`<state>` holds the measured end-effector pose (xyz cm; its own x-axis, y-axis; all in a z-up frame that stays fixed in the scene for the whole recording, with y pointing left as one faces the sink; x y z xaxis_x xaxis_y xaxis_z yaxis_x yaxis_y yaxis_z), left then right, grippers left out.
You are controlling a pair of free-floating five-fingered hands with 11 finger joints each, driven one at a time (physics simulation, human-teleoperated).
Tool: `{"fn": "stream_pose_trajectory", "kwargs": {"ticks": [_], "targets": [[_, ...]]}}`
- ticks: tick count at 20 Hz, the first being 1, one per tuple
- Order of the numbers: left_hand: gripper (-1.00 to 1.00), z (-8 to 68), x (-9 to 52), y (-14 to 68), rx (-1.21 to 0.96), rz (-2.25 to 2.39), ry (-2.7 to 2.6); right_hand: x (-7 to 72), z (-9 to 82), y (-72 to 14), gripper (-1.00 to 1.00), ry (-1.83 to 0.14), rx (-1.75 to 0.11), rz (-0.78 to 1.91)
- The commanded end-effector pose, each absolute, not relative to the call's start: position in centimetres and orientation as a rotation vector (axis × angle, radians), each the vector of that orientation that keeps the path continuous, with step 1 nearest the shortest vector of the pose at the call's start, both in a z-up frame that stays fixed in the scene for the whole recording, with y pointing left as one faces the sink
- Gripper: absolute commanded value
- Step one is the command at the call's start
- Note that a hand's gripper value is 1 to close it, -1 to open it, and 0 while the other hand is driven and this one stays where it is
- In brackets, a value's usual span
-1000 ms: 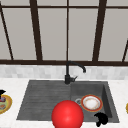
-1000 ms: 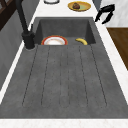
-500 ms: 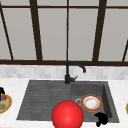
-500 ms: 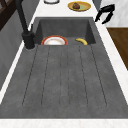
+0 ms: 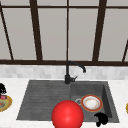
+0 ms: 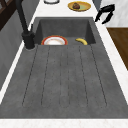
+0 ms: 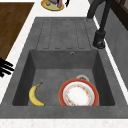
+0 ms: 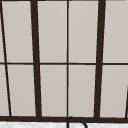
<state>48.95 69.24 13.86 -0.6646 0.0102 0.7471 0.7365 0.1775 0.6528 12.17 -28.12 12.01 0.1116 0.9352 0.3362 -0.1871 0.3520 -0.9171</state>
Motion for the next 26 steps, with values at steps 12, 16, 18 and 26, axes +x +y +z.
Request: {"fn": "stream_pose_trajectory", "kwargs": {"ticks": [12, 16, 18, 26], "targets": [[-1.00, 14.3, 42.5, 69.3, -0.497, -1.694, -2.062, 12.2, 12.0, -28.1, 0.00, -1.152, -0.840, 0.985], [-1.00, 14.3, 39.0, 69.2, -0.490, -1.693, -2.041, 12.2, 12.0, -28.1, 0.00, -1.152, -0.840, 0.985], [-1.00, 14.3, 37.4, 69.3, -0.502, -1.684, -2.029, 12.2, 12.0, -28.1, 0.00, -1.152, -0.840, 0.985], [-1.00, 13.9, 38.5, 67.5, -0.525, -1.699, -1.970, 12.2, 12.0, -28.1, 0.00, -1.152, -0.840, 0.985]]}}
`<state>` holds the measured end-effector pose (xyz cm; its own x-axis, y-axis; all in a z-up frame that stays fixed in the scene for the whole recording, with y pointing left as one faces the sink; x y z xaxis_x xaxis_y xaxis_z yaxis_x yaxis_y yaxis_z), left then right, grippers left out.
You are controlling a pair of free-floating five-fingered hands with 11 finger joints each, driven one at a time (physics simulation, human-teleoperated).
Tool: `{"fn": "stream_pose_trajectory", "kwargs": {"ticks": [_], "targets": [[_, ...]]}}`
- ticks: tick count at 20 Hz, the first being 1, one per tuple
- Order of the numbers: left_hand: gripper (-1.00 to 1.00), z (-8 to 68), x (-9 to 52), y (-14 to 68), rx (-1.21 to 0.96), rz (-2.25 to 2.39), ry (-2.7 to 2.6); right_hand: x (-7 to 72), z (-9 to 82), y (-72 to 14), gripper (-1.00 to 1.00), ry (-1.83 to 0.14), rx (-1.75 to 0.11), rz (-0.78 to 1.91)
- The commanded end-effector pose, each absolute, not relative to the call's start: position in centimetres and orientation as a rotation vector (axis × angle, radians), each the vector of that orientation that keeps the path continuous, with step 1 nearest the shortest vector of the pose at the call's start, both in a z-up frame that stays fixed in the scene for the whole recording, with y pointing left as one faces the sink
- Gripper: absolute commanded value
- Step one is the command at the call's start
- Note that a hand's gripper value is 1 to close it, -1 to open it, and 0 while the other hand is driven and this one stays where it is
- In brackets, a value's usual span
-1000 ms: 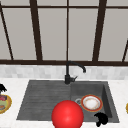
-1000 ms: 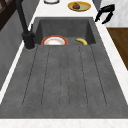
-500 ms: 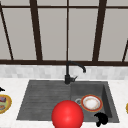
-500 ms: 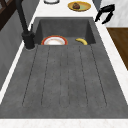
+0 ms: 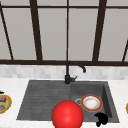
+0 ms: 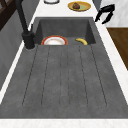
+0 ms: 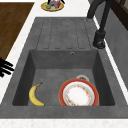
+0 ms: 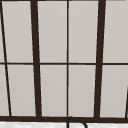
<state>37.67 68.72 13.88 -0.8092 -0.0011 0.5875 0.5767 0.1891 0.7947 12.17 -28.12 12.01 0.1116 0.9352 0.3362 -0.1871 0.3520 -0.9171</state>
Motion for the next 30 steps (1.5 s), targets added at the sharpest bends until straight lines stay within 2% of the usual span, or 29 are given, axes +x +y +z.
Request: {"fn": "stream_pose_trajectory", "kwargs": {"ticks": [1, 7, 14, 15, 20, 26, 30], "targets": [[-1.00, 13.9, 38.5, 67.5, -0.525, -1.693, -1.974, 12.2, 12.0, -28.1, 0.00, -1.152, -0.840, 0.985], [-1.00, 10.2, 36.2, 68.9, -0.510, -1.684, -2.044, 12.2, 12.0, -28.1, 0.00, -1.152, -0.840, 0.985], [-1.00, 8.9, 38.5, 69.3, -0.503, -1.700, -2.071, 12.2, 12.0, -28.1, 0.00, -1.152, -0.840, 0.985], [1.00, 8.6, 38.0, 69.7, -0.504, -1.709, -2.078, 12.2, 12.0, -28.1, 0.00, -1.152, -0.840, 0.985], [1.00, 10.4, 37.8, 71.8, -0.403, -1.764, -2.240, 12.2, 12.0, -28.1, 0.00, -1.152, -0.840, 0.985], [1.00, 9.2, 38.3, 73.8, -0.380, -1.779, -2.411, 12.2, 12.0, -28.1, 0.00, -1.152, -0.840, 0.985], [1.00, 14.4, 38.4, 73.7, -0.417, -1.728, -2.486, 12.2, 12.0, -28.1, 0.00, -1.152, -0.840, 0.985]]}}
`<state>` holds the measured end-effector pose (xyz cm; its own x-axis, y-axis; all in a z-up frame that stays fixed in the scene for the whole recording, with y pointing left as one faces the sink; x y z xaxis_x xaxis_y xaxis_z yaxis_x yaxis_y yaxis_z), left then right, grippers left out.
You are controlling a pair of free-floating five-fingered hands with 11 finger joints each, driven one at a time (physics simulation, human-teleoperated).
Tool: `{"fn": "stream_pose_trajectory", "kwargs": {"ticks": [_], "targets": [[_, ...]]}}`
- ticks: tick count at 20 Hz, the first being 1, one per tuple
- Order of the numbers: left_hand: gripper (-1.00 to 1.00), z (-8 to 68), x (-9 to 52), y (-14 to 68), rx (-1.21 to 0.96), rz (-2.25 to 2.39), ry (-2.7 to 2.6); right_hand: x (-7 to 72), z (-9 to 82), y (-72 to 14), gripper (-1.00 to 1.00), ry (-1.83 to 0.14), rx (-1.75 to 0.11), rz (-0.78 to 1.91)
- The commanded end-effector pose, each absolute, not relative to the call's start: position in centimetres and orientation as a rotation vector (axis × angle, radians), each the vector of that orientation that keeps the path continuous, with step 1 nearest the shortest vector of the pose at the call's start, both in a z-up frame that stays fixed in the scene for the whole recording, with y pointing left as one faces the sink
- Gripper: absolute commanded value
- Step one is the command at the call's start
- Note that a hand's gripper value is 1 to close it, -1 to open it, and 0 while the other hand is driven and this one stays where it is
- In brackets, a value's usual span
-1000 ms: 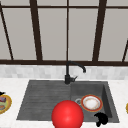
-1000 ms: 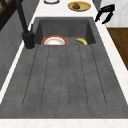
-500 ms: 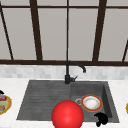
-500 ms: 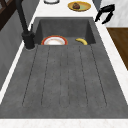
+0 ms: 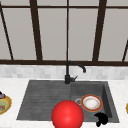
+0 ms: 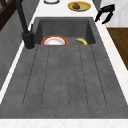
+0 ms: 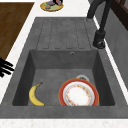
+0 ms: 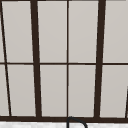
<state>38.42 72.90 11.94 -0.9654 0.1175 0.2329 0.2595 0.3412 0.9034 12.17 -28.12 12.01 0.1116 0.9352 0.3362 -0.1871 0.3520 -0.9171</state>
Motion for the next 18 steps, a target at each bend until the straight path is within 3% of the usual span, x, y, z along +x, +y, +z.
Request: {"fn": "stream_pose_trajectory", "kwargs": {"ticks": [1, 18], "targets": [[1.00, 15.0, 38.4, 73.9, -0.422, -1.720, -2.480, 12.2, 12.0, -28.1, 0.00, -1.152, -0.840, 0.985], [1.00, 26.1, 38.7, 68.6, -0.319, -1.762, -2.429, 12.2, 12.0, -28.1, 0.00, -1.152, -0.840, 0.985]]}}
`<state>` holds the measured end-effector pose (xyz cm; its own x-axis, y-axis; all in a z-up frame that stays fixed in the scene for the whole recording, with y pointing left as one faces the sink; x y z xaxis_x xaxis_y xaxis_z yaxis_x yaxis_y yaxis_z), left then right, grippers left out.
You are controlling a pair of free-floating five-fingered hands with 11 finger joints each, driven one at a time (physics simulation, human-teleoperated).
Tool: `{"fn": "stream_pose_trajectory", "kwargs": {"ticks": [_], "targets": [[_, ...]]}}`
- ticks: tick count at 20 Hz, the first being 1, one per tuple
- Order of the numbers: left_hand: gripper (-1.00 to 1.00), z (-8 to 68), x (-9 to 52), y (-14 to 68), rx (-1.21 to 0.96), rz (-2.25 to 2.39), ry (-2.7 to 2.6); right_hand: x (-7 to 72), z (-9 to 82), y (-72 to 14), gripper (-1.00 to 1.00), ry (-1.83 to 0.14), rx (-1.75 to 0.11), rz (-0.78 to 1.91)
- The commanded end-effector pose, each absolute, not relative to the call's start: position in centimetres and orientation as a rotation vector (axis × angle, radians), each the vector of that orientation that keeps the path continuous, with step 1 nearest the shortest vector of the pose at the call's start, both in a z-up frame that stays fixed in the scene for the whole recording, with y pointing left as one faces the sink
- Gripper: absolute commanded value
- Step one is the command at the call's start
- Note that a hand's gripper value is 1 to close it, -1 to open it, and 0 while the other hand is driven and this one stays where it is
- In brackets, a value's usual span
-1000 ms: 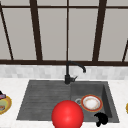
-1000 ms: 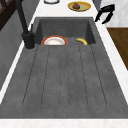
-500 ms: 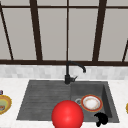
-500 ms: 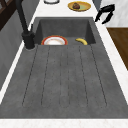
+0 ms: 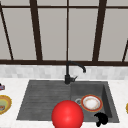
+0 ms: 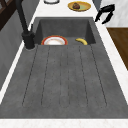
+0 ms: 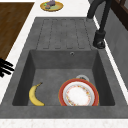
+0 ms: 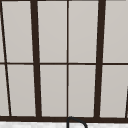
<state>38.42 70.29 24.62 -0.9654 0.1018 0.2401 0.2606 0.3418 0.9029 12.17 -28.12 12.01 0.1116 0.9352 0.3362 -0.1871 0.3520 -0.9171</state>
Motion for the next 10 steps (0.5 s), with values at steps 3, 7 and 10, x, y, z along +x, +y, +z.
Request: {"fn": "stream_pose_trajectory", "kwargs": {"ticks": [3, 7, 10], "targets": [[1.00, 27.6, 39.4, 66.8, -0.312, -1.768, -2.413, 12.2, 12.0, -28.1, 0.00, -1.152, -0.840, 0.985], [1.00, 29.4, 40.0, 64.4, -0.307, -1.774, -2.405, 12.2, 12.0, -28.1, 0.00, -1.152, -0.840, 0.985], [1.00, 30.4, 40.1, 62.5, -0.305, -1.779, -2.400, 12.2, 12.0, -28.1, 0.00, -1.152, -0.840, 0.985]]}}
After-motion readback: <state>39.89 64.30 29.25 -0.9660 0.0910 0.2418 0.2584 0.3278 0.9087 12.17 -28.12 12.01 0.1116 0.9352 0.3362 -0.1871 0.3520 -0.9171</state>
